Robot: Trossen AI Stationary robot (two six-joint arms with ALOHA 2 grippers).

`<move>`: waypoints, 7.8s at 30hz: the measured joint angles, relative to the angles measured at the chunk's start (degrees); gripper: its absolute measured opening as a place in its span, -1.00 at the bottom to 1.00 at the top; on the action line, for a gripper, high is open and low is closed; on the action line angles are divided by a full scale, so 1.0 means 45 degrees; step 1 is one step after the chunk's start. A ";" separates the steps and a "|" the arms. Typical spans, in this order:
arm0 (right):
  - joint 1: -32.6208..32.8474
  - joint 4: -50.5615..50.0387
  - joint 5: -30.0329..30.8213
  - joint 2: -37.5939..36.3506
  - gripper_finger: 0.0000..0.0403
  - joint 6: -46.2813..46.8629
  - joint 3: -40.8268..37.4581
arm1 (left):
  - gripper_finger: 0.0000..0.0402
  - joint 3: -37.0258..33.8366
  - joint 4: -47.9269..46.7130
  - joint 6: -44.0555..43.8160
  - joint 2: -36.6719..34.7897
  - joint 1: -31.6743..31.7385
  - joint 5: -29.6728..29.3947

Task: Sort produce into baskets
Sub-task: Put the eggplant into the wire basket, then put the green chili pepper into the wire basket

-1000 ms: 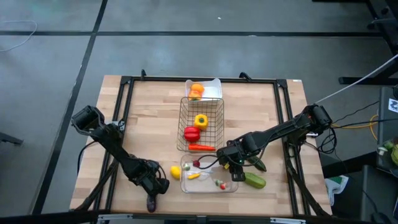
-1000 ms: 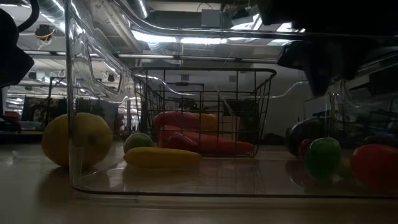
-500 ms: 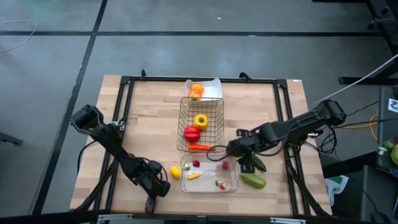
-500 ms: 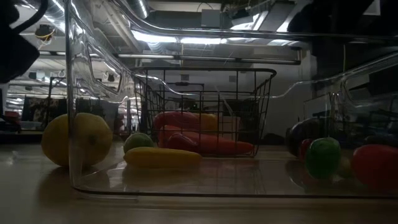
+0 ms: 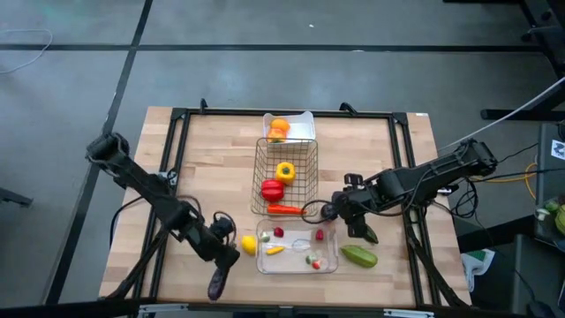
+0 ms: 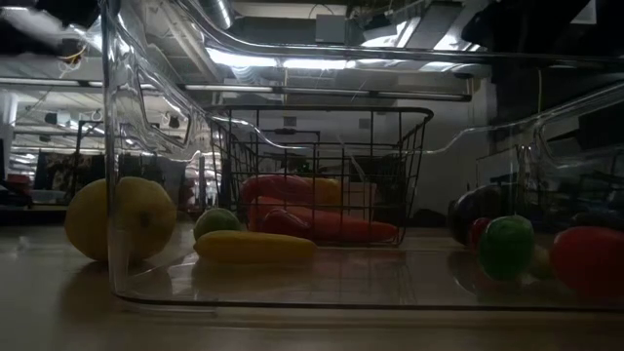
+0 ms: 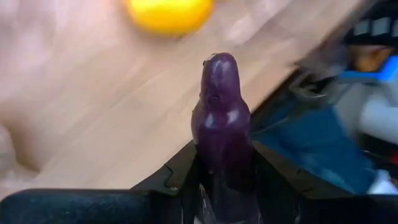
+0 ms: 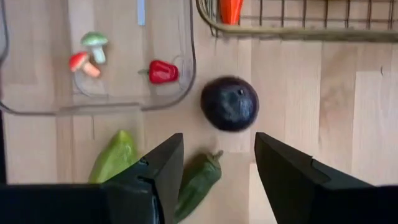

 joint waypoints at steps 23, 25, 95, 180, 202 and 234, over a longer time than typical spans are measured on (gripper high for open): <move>0.0005 -0.0158 0.0903 0.0000 -0.02 0.0029 -0.0005 | -0.40 0.0005 0.2381 1.1793 -0.2744 0.6795 -0.6048; 0.0005 -0.0140 0.0908 0.0005 -0.02 0.0034 -0.0005 | -0.40 0.0005 0.2379 1.2681 -0.2558 0.7532 -0.6053; 0.1926 -0.2304 0.2386 0.0423 -0.02 0.7740 -0.0019 | 0.12 0.0015 0.4544 1.6549 0.2385 1.0974 -0.5795; 0.1825 0.2472 0.1016 -0.0646 -0.30 0.8060 -0.6598 | 0.12 0.0005 0.4534 1.6544 0.2375 1.0959 -0.5795; -0.2667 0.4653 0.4839 -0.0652 -0.29 -0.1359 -0.1268 | 0.12 0.0005 0.4560 1.7685 0.0136 1.0974 -0.5797; -0.7436 1.4720 0.0847 0.5071 -0.29 -0.5003 -0.1273 | 0.12 0.0005 0.3895 1.9261 -0.1544 1.0973 -0.5800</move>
